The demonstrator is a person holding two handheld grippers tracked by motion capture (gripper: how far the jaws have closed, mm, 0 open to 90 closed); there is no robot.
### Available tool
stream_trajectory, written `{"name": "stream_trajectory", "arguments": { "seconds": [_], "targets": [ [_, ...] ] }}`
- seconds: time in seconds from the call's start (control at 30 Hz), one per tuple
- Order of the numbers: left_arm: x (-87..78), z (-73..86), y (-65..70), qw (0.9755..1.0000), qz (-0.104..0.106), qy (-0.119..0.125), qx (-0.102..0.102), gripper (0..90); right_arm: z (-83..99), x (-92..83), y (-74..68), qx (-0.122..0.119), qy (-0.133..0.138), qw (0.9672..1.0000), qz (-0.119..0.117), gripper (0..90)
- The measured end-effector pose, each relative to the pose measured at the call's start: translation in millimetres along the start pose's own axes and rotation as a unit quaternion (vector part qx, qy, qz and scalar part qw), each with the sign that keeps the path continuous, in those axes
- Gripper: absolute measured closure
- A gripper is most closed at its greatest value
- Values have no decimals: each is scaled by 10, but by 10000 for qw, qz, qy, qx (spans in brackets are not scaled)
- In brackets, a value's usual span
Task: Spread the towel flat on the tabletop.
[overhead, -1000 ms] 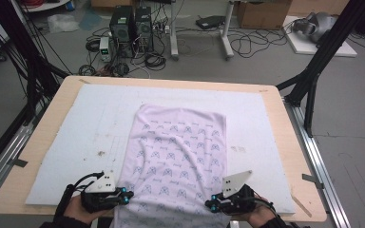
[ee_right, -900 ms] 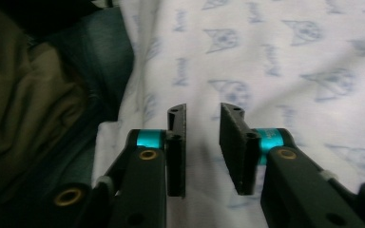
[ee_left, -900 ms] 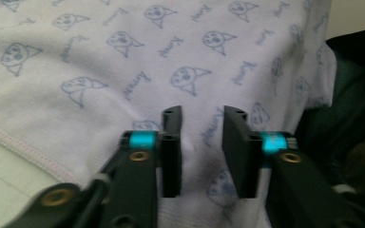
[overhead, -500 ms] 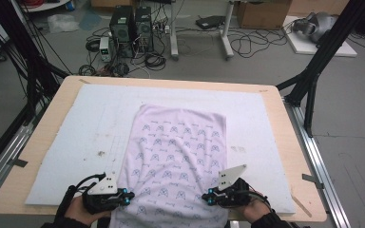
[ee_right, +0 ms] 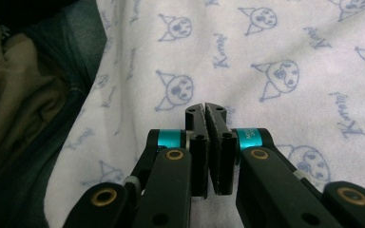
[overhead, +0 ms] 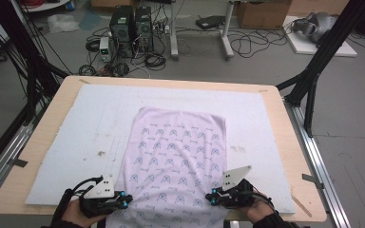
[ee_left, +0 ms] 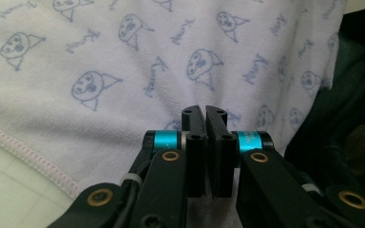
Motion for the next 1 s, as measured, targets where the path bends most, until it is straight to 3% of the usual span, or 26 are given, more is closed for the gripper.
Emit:
{"name": "stream_trajectory", "arguments": {
  "seconds": [0.07,0.17,0.27,0.33,0.43,0.53,0.67,0.83,1.0],
  "targets": [
    [-28,-30,-14,9999,3,131,20,844,2,-27,16,-7,43,10000,43,841],
    [-60,-94,-95,9991,-179,330,-182,702,-34,-85,105,209,283,9992,162,753],
    [-90,-126,-191,9980,-326,427,-319,648,-76,-145,209,428,502,9974,277,667],
    [-109,-156,-265,9966,-462,547,-418,621,-87,-185,270,536,589,9960,403,632],
    [-131,-206,-381,9941,-559,682,-630,545,-99,-261,370,761,770,9924,591,499],
    [-123,-264,-490,9918,-695,753,-762,466,-86,-319,485,863,860,9897,752,460],
    [-101,-308,-616,9904,-816,757,-814,429,-72,-393,596,1027,895,9866,893,392],
    [-108,-353,-714,9888,-895,831,-861,414,-111,-441,693,1036,1052,9837,1022,344],
    [-102,-412,-782,9875,-908,913,-914,397,-133,-425,790,1049,1108,9834,981,337]
  ]
}}
Point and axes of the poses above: each handheld gripper's, and its own axes: x roughly forward along the jaws, z roughly out of its underside, y roughly to its right, the point moved 7 cm from there along x, roughly forward along the jaws, and after that the axes turned 11 degrees about -y, right-handed, at the moved point
